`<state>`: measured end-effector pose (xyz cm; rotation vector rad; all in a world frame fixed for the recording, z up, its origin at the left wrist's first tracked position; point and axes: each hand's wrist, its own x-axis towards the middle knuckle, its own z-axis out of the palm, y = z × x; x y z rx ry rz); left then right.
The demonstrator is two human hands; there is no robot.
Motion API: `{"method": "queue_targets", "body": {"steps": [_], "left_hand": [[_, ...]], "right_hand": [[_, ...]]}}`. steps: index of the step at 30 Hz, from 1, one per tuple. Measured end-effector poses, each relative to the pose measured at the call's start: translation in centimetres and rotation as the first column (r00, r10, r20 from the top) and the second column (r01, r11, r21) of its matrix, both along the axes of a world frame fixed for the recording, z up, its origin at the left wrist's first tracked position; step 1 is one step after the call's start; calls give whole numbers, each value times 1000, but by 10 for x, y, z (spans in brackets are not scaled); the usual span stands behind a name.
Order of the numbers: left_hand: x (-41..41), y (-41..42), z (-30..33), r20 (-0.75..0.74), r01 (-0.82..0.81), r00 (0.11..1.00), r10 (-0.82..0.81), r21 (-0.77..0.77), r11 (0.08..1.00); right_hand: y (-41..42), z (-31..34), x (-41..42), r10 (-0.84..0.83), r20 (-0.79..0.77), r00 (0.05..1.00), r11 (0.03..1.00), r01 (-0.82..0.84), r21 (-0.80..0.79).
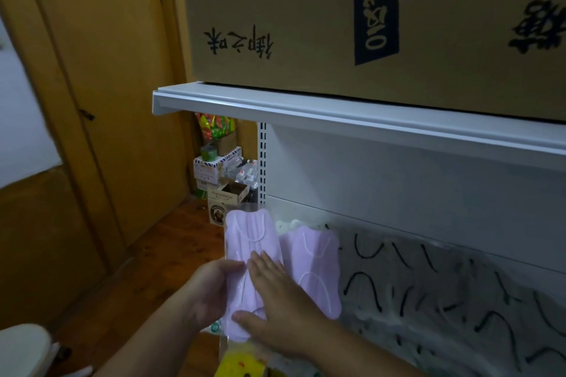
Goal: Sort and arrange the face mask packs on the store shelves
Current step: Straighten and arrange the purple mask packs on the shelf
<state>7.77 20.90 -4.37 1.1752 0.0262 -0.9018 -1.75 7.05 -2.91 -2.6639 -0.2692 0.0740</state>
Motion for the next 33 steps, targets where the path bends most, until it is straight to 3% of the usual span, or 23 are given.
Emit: {"method": "queue_targets", "body": {"steps": [4,7,9,17,19,22,24,29,33], "left_hand": [[11,9,-6,-6,-18,1000,18,48,999],[18,15,-7,-3,-7,1000,7,62,998],[21,16,-6,1,-4,1000,4,64,998],[17,12,-2,-10,48,999,-48,45,998],[18,12,0,3,43,999,-44,39,998],[16,10,4,46,33,998,-35,33,999],[13,5,6,43,22,999,-24,35,999],[10,0,0,8,12,1000,-12,-50,999],[7,3,-7,98,35,995,-36,10,999]], "right_hand": [[-30,-6,3,-187,117,975,981,191,-23],[-63,-17,3,-339,-12,941,910,324,-257],[-76,-25,1,-366,-104,925,896,320,-307],[-82,-15,-1,-398,105,911,889,411,-200],[-81,-5,-4,-425,165,890,891,444,-98],[-66,10,-6,-423,236,875,906,404,125],[-46,17,-1,-344,225,912,935,311,169],[-7,5,13,-112,-6,994,993,112,-28],[-1,-3,14,-90,-8,996,993,89,-77]]}}
